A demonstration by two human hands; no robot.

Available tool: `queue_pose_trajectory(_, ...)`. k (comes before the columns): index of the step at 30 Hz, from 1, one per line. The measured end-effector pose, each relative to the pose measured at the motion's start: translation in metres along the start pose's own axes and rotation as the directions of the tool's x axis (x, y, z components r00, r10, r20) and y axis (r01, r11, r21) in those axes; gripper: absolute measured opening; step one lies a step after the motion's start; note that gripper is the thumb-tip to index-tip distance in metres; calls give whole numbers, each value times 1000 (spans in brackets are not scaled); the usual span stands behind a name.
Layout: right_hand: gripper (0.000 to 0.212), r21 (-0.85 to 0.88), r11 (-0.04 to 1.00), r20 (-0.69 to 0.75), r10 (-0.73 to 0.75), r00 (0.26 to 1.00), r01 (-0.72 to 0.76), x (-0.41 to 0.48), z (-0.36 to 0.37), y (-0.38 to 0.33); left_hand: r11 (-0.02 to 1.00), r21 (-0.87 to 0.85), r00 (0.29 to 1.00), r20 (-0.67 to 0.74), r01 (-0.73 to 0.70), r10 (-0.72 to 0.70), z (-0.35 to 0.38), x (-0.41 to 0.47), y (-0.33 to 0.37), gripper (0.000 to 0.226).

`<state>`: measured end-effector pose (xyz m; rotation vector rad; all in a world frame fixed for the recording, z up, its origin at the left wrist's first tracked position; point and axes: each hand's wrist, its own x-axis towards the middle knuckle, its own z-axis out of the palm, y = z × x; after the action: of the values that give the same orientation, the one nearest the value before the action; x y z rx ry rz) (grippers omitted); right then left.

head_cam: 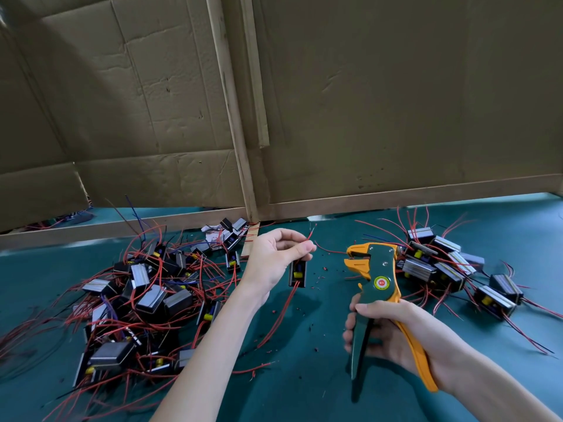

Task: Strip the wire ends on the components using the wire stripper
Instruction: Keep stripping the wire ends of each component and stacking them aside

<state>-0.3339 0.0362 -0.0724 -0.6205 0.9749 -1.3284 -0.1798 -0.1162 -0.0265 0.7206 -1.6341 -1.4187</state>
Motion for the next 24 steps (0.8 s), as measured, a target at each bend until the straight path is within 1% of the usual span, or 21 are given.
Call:
queue_pose_trajectory(4,30,6,1000,-19,0,1000,0,1,-1,-1,1000,26,1000,15,0,-1,0,-1,0,10)
queue_pose_trajectory(10,30,8,1000,-10,8,1000,-8,1,-1,0,1000,29,1000,26,0,-1,0,-2,0,12)
queue_pose_trajectory(15,29,5,1000,-3,3,1000,-3,0,0,0,993,116,999,38,5,-10,-1,-2,1,9)
queue_pose_trajectory(17,29,2,1000,1,3,1000,-3,0,0,0,990,141,998,60,5,-13,0,-3,2,13)
queue_pose_trajectory(21,30,-1,1000,1,-4,1000,4,-1,2,-1,991,126,992,124,-35,20,4,-7,9,21)
queue_pose_trajectory(24,29,-20,998,40,-55,998,56,-4,4,-5,977,189,981,182,-95,60,7,-10,19,21)
